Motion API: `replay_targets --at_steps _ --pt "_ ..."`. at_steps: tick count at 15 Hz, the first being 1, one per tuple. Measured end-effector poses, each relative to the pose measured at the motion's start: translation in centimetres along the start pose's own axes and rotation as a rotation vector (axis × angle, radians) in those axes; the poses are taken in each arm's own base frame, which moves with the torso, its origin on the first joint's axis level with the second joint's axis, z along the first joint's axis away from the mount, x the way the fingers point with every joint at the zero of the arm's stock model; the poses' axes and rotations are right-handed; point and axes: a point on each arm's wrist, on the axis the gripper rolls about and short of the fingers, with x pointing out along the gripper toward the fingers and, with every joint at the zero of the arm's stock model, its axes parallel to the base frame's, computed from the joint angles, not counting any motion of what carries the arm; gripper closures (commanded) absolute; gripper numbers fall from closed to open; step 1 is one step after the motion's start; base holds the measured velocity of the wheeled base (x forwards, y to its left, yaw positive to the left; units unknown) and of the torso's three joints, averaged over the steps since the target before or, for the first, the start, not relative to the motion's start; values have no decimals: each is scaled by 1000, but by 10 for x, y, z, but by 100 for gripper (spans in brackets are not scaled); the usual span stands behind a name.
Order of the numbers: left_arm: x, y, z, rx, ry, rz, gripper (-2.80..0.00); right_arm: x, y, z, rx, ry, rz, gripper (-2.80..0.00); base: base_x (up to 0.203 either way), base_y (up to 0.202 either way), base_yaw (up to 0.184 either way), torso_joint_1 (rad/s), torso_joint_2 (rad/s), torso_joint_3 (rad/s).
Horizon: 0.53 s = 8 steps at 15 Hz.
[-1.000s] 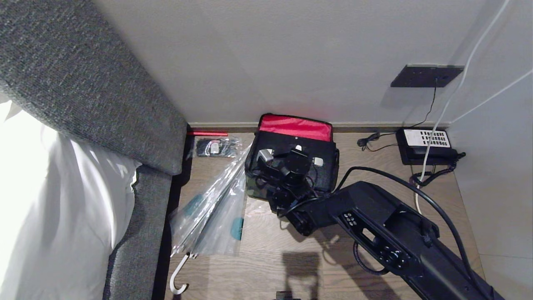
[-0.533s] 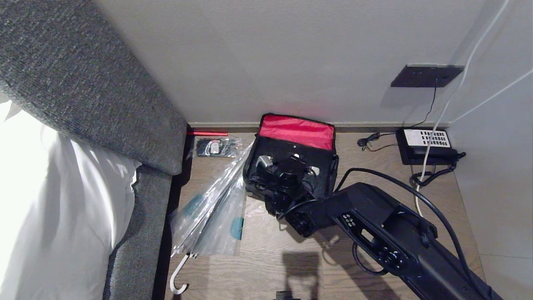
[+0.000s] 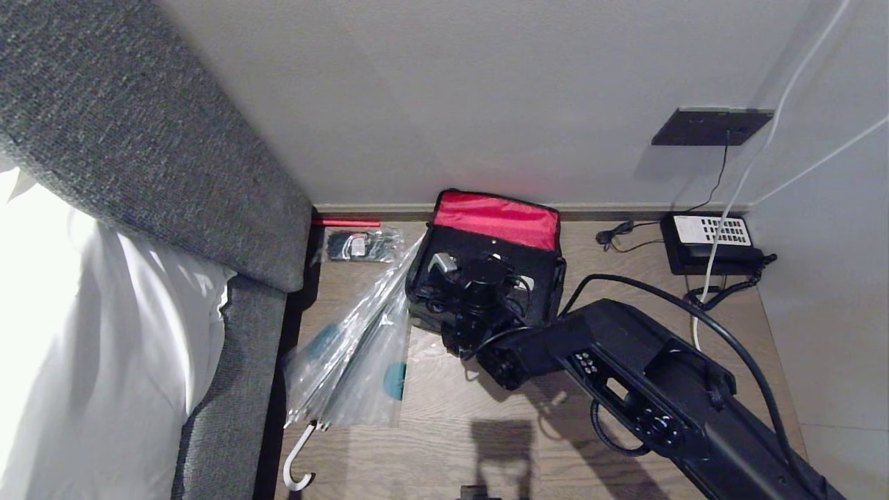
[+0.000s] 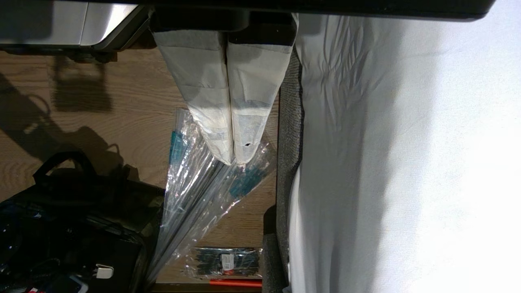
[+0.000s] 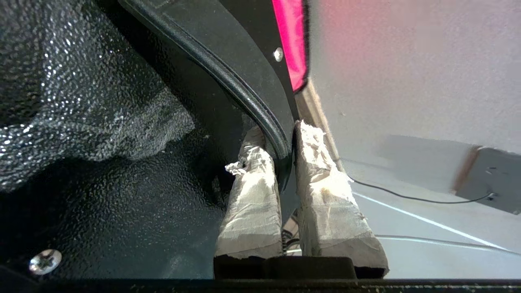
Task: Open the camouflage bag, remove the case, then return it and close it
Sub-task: Grip the handle
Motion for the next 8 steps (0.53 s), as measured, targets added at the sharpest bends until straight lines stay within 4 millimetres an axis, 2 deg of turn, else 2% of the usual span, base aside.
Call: replay_targets --at_steps 8 --pt "0 0 0 0 0 0 0 -3 -43 15 33 1 7 0 0 0 0 0 0 0"
